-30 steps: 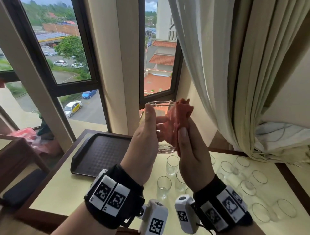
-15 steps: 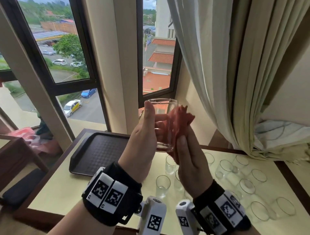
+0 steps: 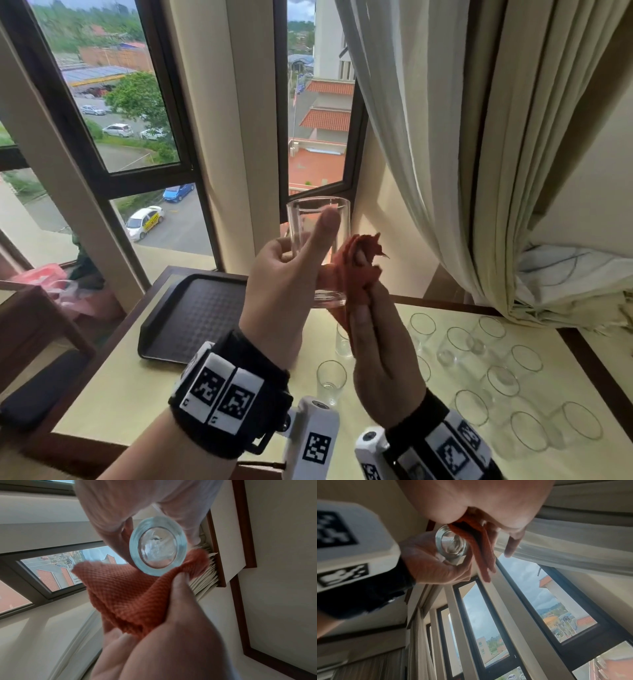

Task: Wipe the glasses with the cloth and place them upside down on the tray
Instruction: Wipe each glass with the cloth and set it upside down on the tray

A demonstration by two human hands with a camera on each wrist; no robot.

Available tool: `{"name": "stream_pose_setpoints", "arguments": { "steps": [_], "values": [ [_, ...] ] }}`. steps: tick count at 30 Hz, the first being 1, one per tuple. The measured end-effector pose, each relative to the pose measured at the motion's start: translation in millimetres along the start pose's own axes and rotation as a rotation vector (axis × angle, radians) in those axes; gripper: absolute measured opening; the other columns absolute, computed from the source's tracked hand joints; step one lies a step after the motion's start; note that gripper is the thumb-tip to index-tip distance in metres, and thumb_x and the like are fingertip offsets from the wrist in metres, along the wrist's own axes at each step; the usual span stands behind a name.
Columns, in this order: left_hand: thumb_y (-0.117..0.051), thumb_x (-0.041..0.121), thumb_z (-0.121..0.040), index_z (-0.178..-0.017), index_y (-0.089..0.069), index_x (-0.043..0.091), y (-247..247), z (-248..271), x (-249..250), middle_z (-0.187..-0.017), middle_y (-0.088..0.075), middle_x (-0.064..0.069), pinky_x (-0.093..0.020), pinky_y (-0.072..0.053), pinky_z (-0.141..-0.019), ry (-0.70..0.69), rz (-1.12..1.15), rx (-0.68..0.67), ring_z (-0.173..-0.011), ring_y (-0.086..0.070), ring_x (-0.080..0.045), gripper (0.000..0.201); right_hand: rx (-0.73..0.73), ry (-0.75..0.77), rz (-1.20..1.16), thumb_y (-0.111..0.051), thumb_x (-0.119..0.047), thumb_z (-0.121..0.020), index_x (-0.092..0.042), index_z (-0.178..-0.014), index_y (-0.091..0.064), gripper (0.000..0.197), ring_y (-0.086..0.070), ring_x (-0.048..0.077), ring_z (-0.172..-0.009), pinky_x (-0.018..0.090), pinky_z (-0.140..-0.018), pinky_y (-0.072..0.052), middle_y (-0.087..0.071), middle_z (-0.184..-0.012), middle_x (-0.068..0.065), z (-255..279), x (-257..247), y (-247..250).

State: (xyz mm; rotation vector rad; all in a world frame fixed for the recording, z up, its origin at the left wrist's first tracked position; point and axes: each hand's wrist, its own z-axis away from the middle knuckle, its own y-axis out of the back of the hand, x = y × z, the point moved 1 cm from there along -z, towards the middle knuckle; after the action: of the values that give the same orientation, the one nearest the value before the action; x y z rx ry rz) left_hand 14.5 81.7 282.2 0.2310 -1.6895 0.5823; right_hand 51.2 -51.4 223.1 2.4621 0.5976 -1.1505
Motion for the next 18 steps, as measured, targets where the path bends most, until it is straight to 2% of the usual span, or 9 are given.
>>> {"name": "stream_pose_setpoints", "arguments": {
  "steps": [3,5,7,10,11,13,14,16,18],
  "values": [
    [-0.076,0.062,-0.065,-0.116,-0.067,0.004,-5.1,2.1,-1.4,-0.079,-0.078,-0.006,-0.026,-0.060,-0.061,0.016,0.042,0.032,-0.070,-0.077,-0.019,0.078,0.075,-0.140,-0.134,-0.030,-0.020,-0.113,-0.019,-0.156,-0.042,0.045,-0.059,0.005,-0.135,0.023,-0.109,-0.050,-0.064,-0.145,-0.009,-18.0,-10.8,6.0],
    [-0.063,0.067,-0.078,-0.099,-0.077,0.015,-9.8,1.9,-3.4,-0.085,-0.078,-0.005,-0.028,-0.060,-0.070,0.000,0.033,0.012,-0.079,-0.075,-0.019,0.057,0.112,-0.130,-0.051,-0.030,-0.025,-0.114,-0.017,-0.157,-0.044,0.046,-0.060,0.010,-0.134,0.033,-0.111,-0.050,-0.065,-0.144,-0.004,-32.2,-17.4,11.6],
    [-0.044,0.075,-0.090,-0.095,-0.080,0.019,-12.8,0.4,-10.6,-0.087,-0.077,-0.002,-0.028,-0.058,-0.077,0.018,0.027,-0.012,-0.086,-0.072,-0.019,0.066,0.115,-0.061,0.067,-0.031,-0.023,-0.113,-0.014,-0.158,-0.043,0.048,-0.057,0.016,-0.137,0.044,-0.114,-0.047,-0.061,-0.147,0.001,-41.9,-21.3,14.0],
    [-0.035,0.081,-0.099,-0.109,-0.080,0.016,-14.5,-1.2,-17.5,-0.112,-0.078,-0.014,-0.045,-0.059,-0.095,0.063,0.063,0.019,-0.106,-0.071,-0.039,0.079,0.064,0.145,0.226,-0.035,-0.013,-0.110,-0.010,-0.155,-0.046,0.046,-0.055,0.020,-0.138,0.045,-0.112,-0.046,-0.058,-0.149,0.005,-44.4,-25.2,14.8],
    [-0.035,0.074,-0.104,-0.113,-0.078,0.016,-12.3,-1.3,-18.2,-0.116,-0.078,-0.011,-0.044,-0.060,-0.096,0.062,0.074,0.015,-0.112,-0.072,-0.036,0.073,0.021,0.209,0.280,-0.037,-0.008,-0.109,-0.003,-0.153,-0.046,0.046,-0.050,0.026,-0.144,0.049,-0.115,-0.044,-0.052,-0.155,0.011,-41.3,-24.9,13.1],
    [-0.030,0.061,-0.111,-0.112,-0.075,0.016,-7.6,-0.3,-16.1,-0.108,-0.081,0.001,-0.030,-0.062,-0.085,0.080,0.084,-0.043,-0.103,-0.077,-0.018,0.064,-0.034,0.272,0.367,-0.040,-0.005,-0.107,0.007,-0.151,-0.045,0.046,-0.036,0.033,-0.154,0.054,-0.122,-0.036,-0.038,-0.165,0.019,-27.1,-17.9,8.3],
    [-0.026,0.061,-0.112,-0.114,-0.075,0.012,-3.9,-1.7,-16.4,-0.108,-0.082,-0.001,-0.029,-0.062,-0.085,0.085,0.079,-0.066,-0.102,-0.078,-0.018,0.069,-0.039,0.265,0.381,-0.040,-0.007,-0.107,0.006,-0.153,-0.044,0.048,-0.032,0.031,-0.157,0.052,-0.124,-0.034,-0.033,-0.168,0.018,-17.3,-10.9,6.3],
    [-0.025,0.072,-0.107,-0.121,-0.074,-0.001,2.5,-5.1,-16.9,-0.115,-0.079,-0.020,-0.047,-0.059,-0.099,0.071,0.067,-0.069,-0.110,-0.075,-0.039,0.089,-0.035,0.197,0.331,-0.040,-0.012,-0.108,-0.002,-0.158,-0.039,0.051,-0.031,0.025,-0.158,0.046,-0.125,-0.033,-0.032,-0.171,0.010,-0.7,0.7,2.5],
    [-0.029,0.081,-0.099,-0.123,-0.072,-0.001,2.5,-5.1,-14.5,-0.114,-0.074,-0.032,-0.056,-0.056,-0.102,0.064,0.039,-0.032,-0.109,-0.072,-0.049,0.096,-0.025,0.121,0.207,-0.037,-0.018,-0.111,-0.016,-0.161,-0.038,0.050,-0.038,0.021,-0.154,0.044,-0.122,-0.037,-0.040,-0.167,0.000,2.7,4.6,0.2]
  ]
}}
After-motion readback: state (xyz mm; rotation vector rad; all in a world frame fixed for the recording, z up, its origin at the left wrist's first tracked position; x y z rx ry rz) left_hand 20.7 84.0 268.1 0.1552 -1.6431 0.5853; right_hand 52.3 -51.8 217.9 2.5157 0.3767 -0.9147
